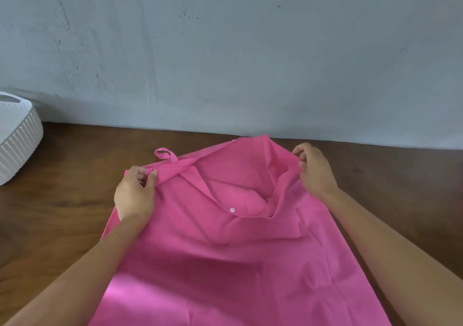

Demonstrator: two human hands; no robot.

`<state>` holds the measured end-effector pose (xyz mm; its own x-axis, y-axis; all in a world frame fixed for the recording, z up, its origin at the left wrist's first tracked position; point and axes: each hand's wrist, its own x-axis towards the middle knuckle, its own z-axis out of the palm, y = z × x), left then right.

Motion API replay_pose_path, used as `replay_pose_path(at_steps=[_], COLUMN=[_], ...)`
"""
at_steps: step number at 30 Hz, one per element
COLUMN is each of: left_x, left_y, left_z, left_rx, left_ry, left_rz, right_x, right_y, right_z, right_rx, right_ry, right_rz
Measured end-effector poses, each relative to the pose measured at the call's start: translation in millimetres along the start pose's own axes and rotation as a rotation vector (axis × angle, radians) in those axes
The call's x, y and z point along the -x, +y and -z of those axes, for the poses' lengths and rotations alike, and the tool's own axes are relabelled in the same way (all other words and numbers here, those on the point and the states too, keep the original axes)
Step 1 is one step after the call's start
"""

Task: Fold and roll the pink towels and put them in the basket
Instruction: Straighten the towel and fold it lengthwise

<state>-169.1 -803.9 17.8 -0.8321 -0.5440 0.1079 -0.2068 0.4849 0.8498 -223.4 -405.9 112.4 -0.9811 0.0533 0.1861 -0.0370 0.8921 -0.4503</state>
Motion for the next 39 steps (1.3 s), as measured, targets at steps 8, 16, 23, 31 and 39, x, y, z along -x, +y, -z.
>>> replay_pose_path(at_steps=[8, 16, 23, 31, 39], left_x=[4.7, 4.5, 3.4, -6.1, 17.7], left_y=[1.7, 0.3, 0.8, 12.4, 36.3], left_z=[4.6, 6.4, 11.6, 43.5, 81.7], left_rx=[0.016, 0.002, 0.039, 0.124, 0.149], left_ry=[-0.039, -0.073, -0.103, -0.025, 0.104], left_rz=[-0.030, -0.048, -0.021, 0.008, 0.026], right_x=[34.1, 67.3, 93.8, 105.4, 121.7], right_y=[34.1, 36.7, 42.4, 59.8, 88.4], right_z=[49.3, 72.6, 89.6, 100.6, 134.6], right_rx=[0.214, 0.272, 0.204, 0.090, 0.196], right_ry=[-0.235, -0.133, 0.180, 0.117, 0.017], right_rz=[0.121, -0.038, -0.362, -0.360, -0.240])
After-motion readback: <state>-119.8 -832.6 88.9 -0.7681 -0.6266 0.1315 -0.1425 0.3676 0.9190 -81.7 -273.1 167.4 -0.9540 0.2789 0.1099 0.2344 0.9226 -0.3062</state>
